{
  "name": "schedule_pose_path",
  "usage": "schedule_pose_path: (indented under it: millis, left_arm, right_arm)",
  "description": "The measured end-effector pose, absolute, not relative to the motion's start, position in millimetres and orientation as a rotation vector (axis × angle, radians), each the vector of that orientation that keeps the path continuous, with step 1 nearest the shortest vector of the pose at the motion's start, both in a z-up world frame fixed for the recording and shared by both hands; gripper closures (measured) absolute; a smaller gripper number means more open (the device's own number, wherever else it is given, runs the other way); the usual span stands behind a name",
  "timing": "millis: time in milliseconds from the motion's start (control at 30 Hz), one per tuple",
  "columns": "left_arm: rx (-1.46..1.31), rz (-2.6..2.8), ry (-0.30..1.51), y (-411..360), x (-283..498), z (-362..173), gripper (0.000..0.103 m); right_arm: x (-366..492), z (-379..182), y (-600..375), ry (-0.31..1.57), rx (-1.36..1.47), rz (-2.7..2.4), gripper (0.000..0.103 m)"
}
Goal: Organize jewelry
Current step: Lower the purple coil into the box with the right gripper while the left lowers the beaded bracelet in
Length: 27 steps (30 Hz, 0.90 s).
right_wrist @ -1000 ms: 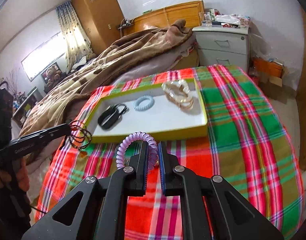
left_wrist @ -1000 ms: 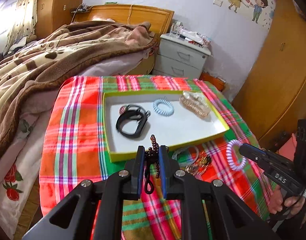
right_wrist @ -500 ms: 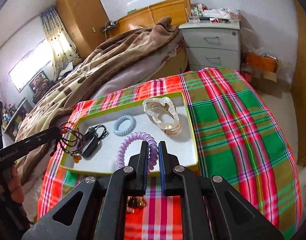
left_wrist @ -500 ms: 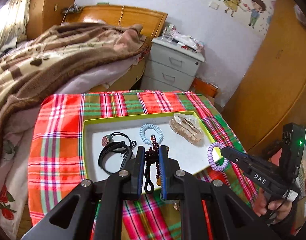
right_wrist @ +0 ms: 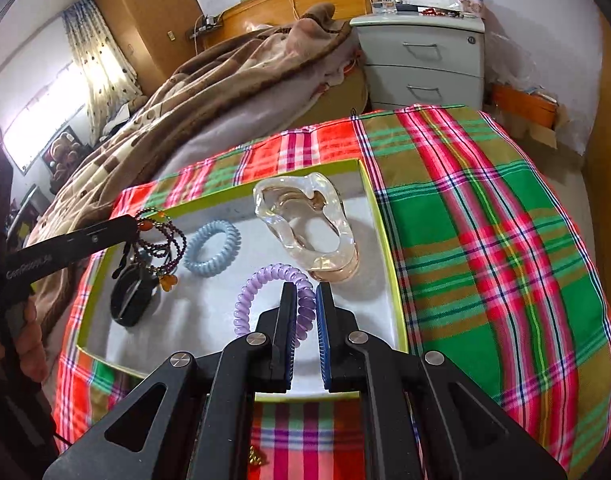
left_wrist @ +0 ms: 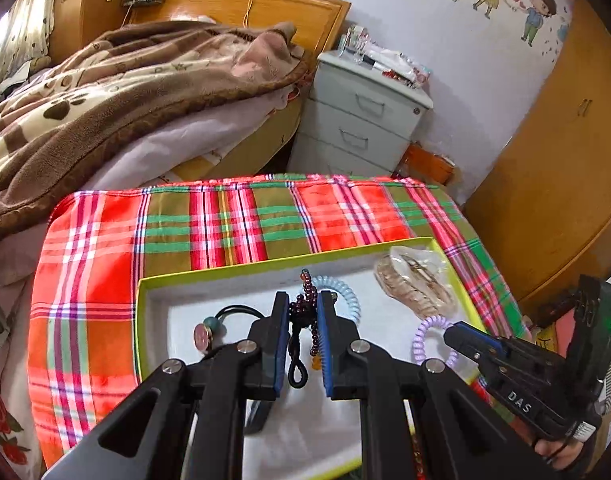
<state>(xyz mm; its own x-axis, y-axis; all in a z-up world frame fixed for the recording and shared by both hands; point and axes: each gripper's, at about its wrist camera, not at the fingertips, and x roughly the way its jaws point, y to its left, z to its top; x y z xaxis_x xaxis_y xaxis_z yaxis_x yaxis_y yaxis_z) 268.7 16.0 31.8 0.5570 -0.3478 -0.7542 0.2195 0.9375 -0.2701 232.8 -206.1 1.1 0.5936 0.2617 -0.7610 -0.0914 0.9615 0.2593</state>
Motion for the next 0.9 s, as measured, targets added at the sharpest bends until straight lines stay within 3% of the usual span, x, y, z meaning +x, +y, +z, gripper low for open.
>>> schedule_pose_path:
  millis: [800,900]
  left_arm:
    - [-0.135,-0.242,0.996,26,295,2,0.088]
    - [-0.133,-0.235,0.999,27,295,2,0.08]
  right_arm:
    - [240,-6,-194,0.925,0.098,0.151,0.093]
    - [240,-6,-196,0.924,0.113,0.148,0.092]
